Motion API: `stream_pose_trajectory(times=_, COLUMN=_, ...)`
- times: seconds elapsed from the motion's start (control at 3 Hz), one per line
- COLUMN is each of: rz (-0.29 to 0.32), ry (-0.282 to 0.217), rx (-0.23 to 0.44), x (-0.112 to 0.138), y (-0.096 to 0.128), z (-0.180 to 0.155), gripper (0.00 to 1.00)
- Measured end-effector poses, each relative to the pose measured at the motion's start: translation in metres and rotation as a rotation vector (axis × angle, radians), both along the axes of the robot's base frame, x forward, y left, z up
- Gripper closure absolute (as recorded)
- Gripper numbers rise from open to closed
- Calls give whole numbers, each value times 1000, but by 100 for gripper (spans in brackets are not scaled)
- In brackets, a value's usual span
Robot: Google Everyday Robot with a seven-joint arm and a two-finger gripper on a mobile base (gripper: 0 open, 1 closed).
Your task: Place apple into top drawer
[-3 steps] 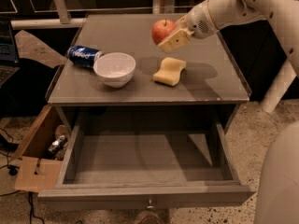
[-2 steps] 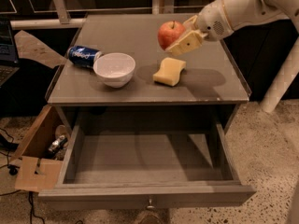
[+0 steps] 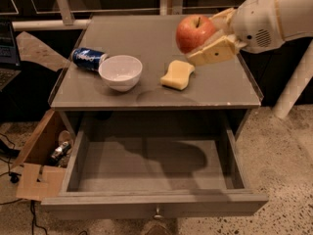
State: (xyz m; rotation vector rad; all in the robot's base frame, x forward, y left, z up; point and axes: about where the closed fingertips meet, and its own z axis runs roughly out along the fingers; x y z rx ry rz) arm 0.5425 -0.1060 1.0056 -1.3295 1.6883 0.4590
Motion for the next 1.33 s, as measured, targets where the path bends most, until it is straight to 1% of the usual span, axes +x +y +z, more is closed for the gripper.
stream_pose_trajectory(times=0.33, rz=-82, ry=-104, rx=1, x=-47, y=25, z=19, gripper=100)
stream_pose_trajectory(times=0.67, rz=-182, ry=-94, rx=-4, x=-53, y=7, z=-8, gripper=100)
stream_pose_trajectory(times=1.0, rz=-183, ry=-93, rx=-4, x=-52, y=5, z=-9, gripper=100)
stream_pose_trajectory(times=1.33, rz=-216, ry=-92, rx=-25, x=-57, y=3, z=-24, gripper=100)
